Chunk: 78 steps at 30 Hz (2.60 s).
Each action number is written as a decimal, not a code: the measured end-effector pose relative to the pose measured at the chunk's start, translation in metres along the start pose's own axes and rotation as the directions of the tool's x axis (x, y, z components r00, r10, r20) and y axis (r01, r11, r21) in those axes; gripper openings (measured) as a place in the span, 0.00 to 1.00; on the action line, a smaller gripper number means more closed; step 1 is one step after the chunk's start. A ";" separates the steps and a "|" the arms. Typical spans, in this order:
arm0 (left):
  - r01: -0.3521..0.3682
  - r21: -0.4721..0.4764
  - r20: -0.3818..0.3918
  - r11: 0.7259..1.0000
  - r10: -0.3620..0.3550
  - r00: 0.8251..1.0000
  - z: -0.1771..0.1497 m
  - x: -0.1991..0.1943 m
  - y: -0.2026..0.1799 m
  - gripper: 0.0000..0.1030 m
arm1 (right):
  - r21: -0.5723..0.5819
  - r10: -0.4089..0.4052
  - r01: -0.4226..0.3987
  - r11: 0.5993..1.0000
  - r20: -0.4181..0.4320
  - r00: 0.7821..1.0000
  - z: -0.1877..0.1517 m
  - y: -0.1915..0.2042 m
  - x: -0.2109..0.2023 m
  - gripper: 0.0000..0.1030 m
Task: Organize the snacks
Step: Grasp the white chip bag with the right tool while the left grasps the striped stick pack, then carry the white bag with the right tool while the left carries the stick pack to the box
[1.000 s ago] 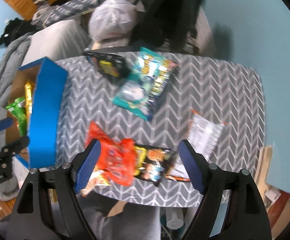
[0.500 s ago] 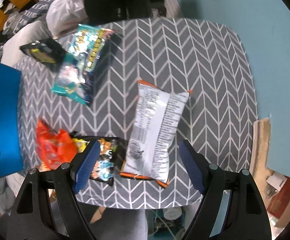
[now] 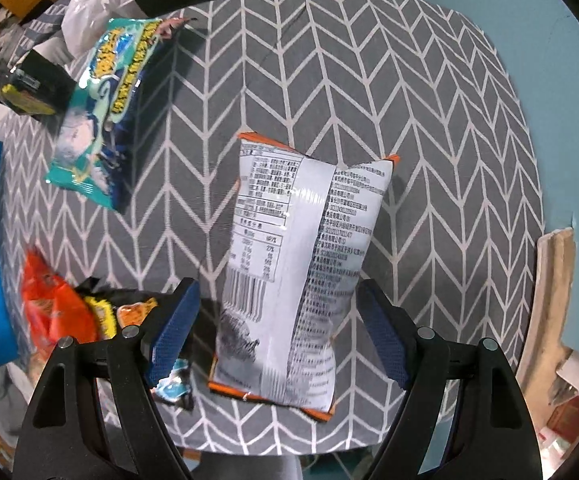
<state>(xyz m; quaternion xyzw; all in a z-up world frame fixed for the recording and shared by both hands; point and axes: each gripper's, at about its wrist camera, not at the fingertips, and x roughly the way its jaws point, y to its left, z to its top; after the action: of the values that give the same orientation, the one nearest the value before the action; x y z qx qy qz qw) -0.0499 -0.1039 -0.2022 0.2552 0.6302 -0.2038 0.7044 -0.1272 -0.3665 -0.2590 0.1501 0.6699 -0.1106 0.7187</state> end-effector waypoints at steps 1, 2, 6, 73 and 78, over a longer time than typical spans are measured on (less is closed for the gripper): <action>0.002 -0.001 -0.003 1.000 -0.002 1.000 -0.001 0.001 0.000 0.73 | -0.004 -0.004 0.004 1.000 -0.001 1.000 0.000 0.000 0.003 0.78; 0.004 -0.002 -0.006 1.000 -0.004 1.000 -0.003 0.002 0.000 0.73 | -0.010 -0.004 0.004 1.000 -0.001 1.000 -0.001 0.000 0.005 0.76; 0.019 0.006 -0.006 1.000 -0.019 1.000 -0.009 0.003 -0.002 0.77 | -0.028 0.016 -0.016 0.999 0.003 1.000 -0.007 0.000 0.010 0.49; 0.116 -0.044 0.065 0.992 -0.113 0.991 -0.015 -0.017 0.010 0.49 | -0.221 0.109 -0.077 0.972 0.138 0.984 -0.046 0.083 -0.098 0.32; 0.107 -0.072 0.101 0.992 -0.100 0.990 -0.001 -0.032 0.021 0.49 | -0.242 0.121 -0.081 0.967 0.154 0.981 -0.041 0.092 -0.110 0.32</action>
<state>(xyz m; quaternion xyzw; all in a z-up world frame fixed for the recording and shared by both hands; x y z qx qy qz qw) -0.0424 -0.0879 -0.1681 0.1844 0.6152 -0.2276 0.7319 -0.1406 -0.2707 -0.1457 0.0886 0.6068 -0.0061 0.7898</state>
